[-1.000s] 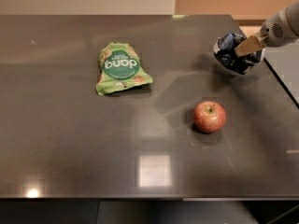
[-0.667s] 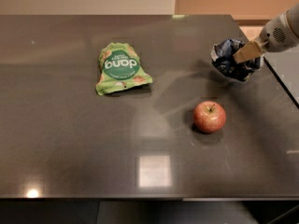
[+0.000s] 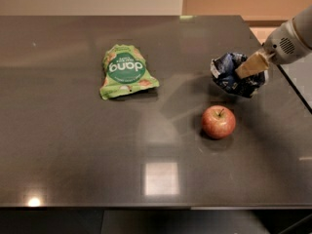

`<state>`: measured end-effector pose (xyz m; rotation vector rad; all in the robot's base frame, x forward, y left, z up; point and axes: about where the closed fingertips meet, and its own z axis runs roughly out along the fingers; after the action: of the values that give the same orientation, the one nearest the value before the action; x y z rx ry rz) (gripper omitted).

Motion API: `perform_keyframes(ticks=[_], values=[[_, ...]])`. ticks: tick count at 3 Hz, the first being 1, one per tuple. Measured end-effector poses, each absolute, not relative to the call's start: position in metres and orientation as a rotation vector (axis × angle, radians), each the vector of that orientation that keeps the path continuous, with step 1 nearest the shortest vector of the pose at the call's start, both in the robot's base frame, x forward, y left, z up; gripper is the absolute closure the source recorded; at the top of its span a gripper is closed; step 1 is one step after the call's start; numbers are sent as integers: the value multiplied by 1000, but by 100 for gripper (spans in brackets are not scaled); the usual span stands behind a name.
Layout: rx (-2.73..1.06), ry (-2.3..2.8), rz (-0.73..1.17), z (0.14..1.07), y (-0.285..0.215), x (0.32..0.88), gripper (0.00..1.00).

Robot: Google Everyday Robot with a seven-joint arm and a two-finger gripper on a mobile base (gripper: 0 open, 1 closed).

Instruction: Move blue chip bag near apple

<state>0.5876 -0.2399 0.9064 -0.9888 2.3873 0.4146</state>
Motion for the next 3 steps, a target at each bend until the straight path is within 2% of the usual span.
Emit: perform_keyframes(ticks=[2,3], values=[[-1078,2389,472,908,-212,563,100],[-1107,2385,485,908,-202,556,86]])
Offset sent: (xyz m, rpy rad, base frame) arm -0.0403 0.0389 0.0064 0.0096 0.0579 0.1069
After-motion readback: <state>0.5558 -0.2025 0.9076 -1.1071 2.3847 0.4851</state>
